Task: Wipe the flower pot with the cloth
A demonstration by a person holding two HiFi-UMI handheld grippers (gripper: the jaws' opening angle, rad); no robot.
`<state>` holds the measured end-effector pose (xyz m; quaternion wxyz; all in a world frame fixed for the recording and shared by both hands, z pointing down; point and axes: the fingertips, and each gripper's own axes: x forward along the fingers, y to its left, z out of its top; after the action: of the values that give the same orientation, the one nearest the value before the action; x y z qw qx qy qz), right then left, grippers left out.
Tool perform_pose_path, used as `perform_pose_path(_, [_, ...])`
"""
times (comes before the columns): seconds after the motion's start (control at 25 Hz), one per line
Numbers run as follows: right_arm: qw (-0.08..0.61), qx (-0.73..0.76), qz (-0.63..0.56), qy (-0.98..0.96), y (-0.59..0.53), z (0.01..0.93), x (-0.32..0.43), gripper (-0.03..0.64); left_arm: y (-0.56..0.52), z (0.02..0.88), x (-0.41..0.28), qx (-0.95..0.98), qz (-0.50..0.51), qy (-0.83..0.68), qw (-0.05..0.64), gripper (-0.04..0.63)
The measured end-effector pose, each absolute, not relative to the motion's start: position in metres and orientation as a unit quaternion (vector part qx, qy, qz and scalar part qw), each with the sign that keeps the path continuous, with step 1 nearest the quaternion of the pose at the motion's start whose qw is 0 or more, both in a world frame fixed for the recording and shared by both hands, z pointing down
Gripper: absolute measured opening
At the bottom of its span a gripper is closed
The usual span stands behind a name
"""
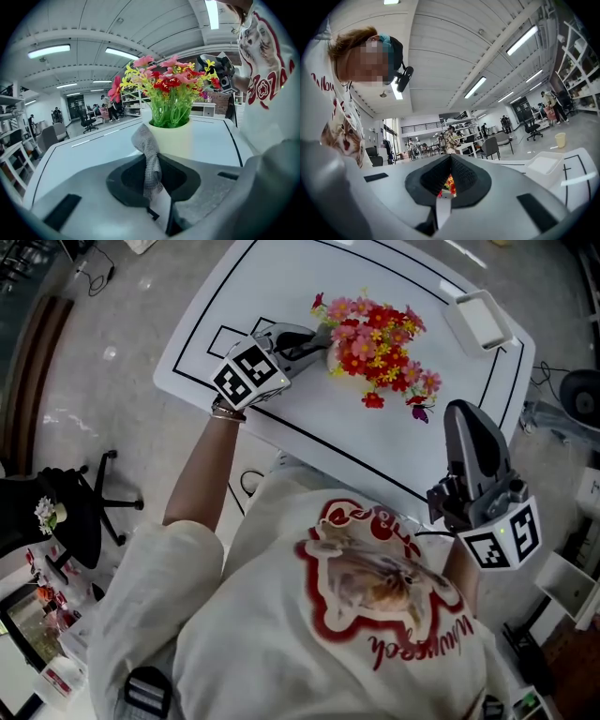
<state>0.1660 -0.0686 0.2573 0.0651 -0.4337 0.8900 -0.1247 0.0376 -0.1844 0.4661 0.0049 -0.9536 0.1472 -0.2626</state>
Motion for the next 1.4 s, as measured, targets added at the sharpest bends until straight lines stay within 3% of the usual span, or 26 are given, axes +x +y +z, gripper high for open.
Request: perform_pose_path(1.4, [0.080,-0.417,-0.154,0.892,-0.054,0.271,0.154,-0.002,-0.150,0.459,0.032,-0.951,-0.235,0.201,-0.020,0.054])
